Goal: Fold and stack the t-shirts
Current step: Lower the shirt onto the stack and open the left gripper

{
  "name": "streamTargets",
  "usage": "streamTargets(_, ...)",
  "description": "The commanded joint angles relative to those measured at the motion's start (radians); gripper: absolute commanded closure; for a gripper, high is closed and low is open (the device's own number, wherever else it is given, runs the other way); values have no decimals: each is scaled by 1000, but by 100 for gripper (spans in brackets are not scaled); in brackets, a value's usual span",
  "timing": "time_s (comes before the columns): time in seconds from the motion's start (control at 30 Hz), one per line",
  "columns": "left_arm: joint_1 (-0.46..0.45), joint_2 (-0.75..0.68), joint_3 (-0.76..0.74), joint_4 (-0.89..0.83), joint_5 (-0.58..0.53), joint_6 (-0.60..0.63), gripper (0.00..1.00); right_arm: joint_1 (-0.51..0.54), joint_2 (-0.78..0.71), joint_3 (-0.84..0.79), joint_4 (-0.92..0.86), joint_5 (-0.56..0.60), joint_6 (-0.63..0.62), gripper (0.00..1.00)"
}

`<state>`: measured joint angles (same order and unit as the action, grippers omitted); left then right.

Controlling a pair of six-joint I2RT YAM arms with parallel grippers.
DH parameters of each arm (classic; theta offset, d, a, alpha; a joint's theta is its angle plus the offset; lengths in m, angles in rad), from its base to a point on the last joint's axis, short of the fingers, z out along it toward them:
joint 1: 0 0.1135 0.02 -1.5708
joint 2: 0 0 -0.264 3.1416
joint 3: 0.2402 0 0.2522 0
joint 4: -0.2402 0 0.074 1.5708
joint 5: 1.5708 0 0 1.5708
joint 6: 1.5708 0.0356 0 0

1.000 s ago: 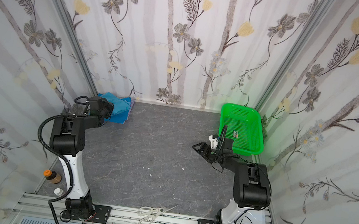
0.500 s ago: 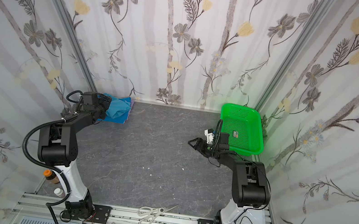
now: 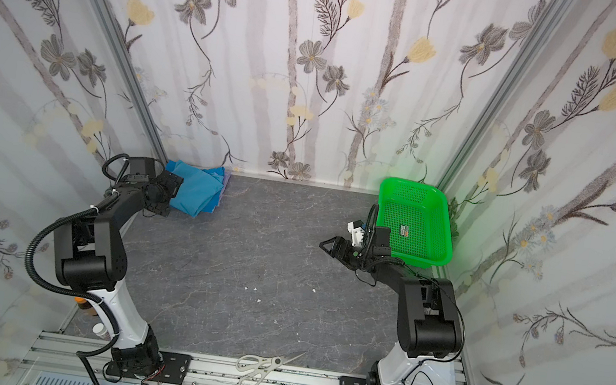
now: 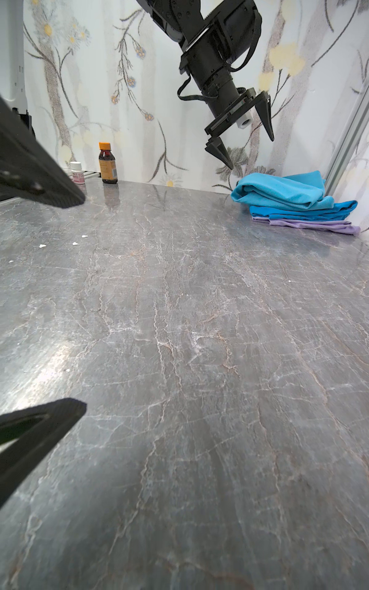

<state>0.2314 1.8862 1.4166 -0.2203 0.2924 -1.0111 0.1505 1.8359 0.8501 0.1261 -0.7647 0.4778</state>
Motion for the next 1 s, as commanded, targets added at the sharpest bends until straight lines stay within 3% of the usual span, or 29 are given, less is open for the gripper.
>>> streamTargets(0.0,-37,102,185,41,242,126,0,1,-3,-6,29,-8,-3,6)
streamTargets(0.13,-110,145,332,-108,187,297,0,1,-2,-17,45,-9,4,6)
streamTargets(0.27,-132,223,405,-128,224,312,0,1,-4,-26,54,-10,6,6)
streamTargets(0.37,-131,236,381,-101,183,309,0,-2,-6,-32,42,-9,-5,6)
streamTargets(0.53,-118,215,270,32,164,288,0,-12,-7,-50,45,-7,-8,6)
streamTargets(0.67,-117,261,218,171,235,247,0,-12,2,-52,53,-8,-5,6)
streamTargets(0.77,-116,331,239,264,329,206,0,-12,4,-54,53,-9,-4,6)
streamTargets(0.97,-117,343,257,340,374,186,0,-12,-18,-67,41,-1,-10,6)
